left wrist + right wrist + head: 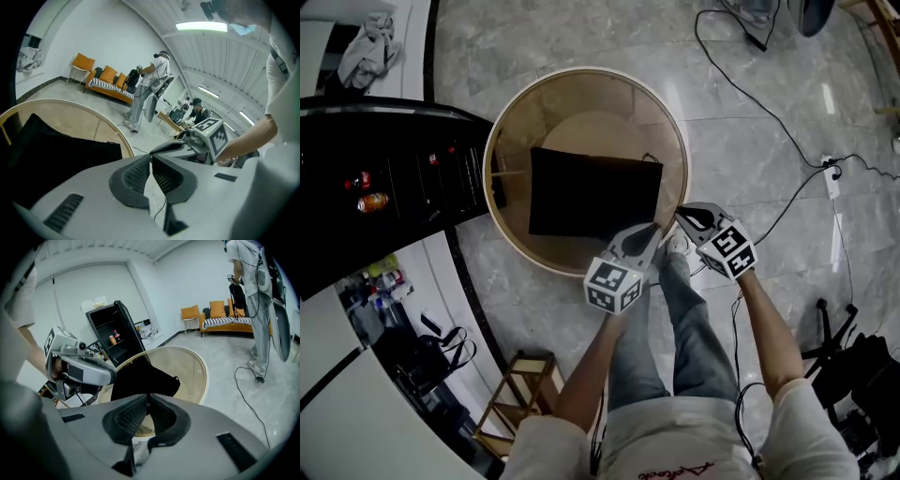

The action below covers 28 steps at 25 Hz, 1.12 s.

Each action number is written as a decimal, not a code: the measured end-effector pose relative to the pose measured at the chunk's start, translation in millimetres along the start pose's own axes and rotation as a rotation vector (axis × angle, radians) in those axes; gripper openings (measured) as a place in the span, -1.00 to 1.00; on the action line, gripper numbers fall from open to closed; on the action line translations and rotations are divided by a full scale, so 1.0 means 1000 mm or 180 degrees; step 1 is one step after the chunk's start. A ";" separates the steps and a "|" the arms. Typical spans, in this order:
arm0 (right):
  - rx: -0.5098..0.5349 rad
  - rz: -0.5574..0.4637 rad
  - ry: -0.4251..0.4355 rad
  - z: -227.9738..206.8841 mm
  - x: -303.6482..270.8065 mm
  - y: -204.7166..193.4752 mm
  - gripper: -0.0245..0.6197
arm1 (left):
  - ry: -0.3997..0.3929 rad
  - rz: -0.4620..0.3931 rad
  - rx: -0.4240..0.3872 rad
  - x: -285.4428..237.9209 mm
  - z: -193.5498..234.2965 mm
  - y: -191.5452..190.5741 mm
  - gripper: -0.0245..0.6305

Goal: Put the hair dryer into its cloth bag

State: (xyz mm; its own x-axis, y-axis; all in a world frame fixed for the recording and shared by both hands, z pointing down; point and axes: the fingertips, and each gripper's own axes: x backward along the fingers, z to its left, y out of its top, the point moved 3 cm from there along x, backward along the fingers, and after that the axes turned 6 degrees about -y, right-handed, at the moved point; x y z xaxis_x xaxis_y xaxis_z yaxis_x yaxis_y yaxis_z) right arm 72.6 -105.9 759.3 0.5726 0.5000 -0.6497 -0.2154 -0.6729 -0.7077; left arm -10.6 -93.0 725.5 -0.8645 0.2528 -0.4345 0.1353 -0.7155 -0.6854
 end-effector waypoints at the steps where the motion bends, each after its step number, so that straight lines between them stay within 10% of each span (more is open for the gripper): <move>1: -0.0017 -0.0064 0.0022 0.001 0.004 0.008 -0.79 | 0.0007 -0.0015 -0.0010 0.002 -0.001 0.003 -0.80; 12: -0.0153 -0.0611 -0.0061 0.026 0.084 0.101 -0.84 | 0.0217 -0.0452 -0.0019 0.061 -0.034 0.072 -0.82; 28: 0.0521 -0.1345 -0.0359 0.077 0.219 0.255 -0.84 | 0.0115 -0.1027 -0.0583 0.119 -0.153 0.199 -0.83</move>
State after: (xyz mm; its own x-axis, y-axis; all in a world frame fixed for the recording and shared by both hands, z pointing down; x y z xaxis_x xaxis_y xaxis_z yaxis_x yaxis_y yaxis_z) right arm 82.2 -126.0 414.8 0.5494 0.7740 -0.3147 -0.1089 -0.3070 -0.9454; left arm -12.6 -106.1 447.9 -0.8596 0.4714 -0.1970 -0.0542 -0.4676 -0.8823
